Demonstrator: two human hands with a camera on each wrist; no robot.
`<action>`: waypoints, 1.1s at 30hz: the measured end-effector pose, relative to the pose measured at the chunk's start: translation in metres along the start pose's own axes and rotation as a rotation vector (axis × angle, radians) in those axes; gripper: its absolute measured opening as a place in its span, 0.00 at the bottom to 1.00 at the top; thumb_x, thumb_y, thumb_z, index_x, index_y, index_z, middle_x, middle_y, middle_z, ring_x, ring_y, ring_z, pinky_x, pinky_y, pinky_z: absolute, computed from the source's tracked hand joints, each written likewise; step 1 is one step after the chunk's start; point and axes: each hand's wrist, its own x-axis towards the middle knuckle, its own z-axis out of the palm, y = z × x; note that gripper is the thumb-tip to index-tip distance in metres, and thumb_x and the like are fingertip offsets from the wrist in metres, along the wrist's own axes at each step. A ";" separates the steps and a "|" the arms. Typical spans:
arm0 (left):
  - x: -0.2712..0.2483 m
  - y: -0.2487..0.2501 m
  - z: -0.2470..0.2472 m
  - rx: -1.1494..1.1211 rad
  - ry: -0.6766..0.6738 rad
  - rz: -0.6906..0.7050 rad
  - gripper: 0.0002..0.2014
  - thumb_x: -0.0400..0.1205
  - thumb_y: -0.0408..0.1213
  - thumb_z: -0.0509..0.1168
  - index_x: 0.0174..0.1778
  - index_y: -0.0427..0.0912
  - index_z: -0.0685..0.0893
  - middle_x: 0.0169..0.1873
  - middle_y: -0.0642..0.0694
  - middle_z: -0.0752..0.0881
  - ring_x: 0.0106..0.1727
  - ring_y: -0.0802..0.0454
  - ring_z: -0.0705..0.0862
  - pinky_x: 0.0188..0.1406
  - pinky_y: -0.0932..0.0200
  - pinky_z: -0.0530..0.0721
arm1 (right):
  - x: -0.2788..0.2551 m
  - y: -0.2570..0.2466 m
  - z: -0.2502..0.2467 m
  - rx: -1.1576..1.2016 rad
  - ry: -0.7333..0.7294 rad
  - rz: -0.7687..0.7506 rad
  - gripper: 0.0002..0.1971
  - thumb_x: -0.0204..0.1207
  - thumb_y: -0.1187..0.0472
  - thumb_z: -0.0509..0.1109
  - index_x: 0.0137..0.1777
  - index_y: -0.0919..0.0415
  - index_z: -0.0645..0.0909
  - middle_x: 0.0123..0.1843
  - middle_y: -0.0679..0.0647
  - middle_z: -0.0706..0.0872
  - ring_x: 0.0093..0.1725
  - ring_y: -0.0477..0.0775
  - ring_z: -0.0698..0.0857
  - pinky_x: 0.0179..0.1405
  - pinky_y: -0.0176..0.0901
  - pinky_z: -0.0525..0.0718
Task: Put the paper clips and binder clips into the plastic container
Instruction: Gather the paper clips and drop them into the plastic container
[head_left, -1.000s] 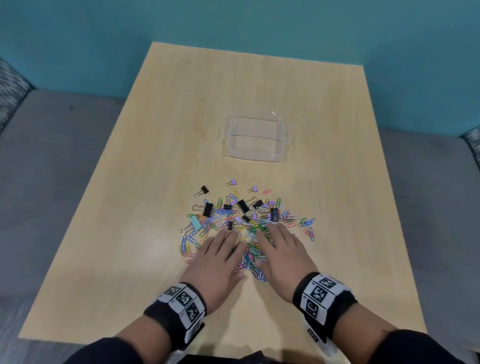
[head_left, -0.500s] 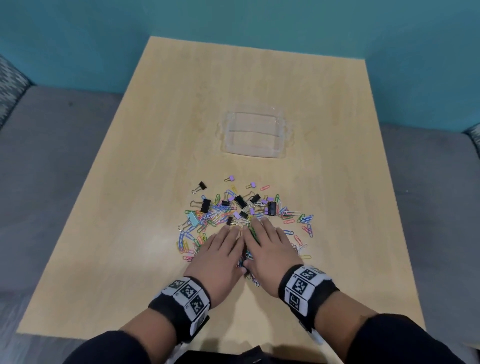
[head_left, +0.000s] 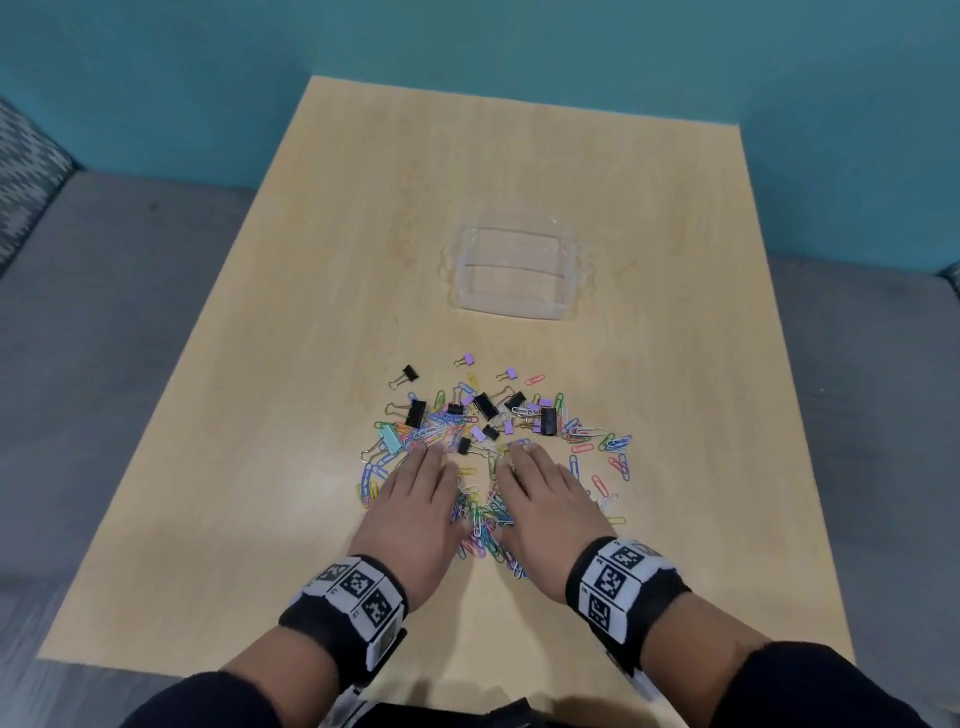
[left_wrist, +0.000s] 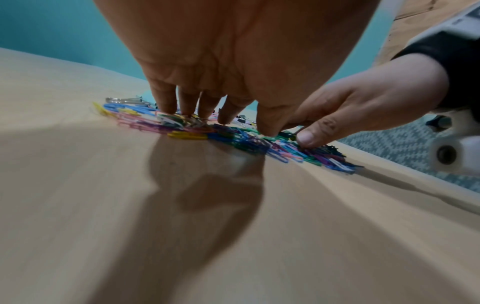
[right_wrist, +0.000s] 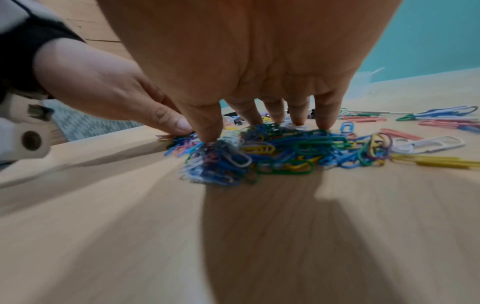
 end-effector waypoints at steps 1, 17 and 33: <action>-0.004 0.000 0.000 -0.006 0.009 0.025 0.32 0.79 0.56 0.49 0.71 0.36 0.75 0.73 0.37 0.74 0.76 0.37 0.69 0.70 0.42 0.74 | -0.004 0.001 0.003 -0.003 -0.001 -0.023 0.35 0.79 0.44 0.58 0.81 0.61 0.54 0.84 0.61 0.54 0.83 0.64 0.51 0.78 0.63 0.61; -0.026 -0.015 0.011 -0.033 0.004 0.060 0.32 0.83 0.56 0.52 0.76 0.36 0.69 0.76 0.37 0.69 0.79 0.37 0.62 0.72 0.40 0.72 | -0.038 0.040 0.003 0.147 0.022 0.196 0.32 0.81 0.44 0.57 0.80 0.59 0.56 0.83 0.58 0.56 0.83 0.61 0.51 0.80 0.53 0.58; -0.022 -0.007 0.002 -0.040 -0.030 0.081 0.34 0.80 0.58 0.51 0.74 0.36 0.73 0.74 0.37 0.72 0.77 0.39 0.68 0.68 0.42 0.77 | -0.014 0.063 -0.009 0.019 0.071 0.039 0.28 0.82 0.52 0.54 0.77 0.68 0.64 0.76 0.65 0.71 0.77 0.68 0.66 0.78 0.55 0.63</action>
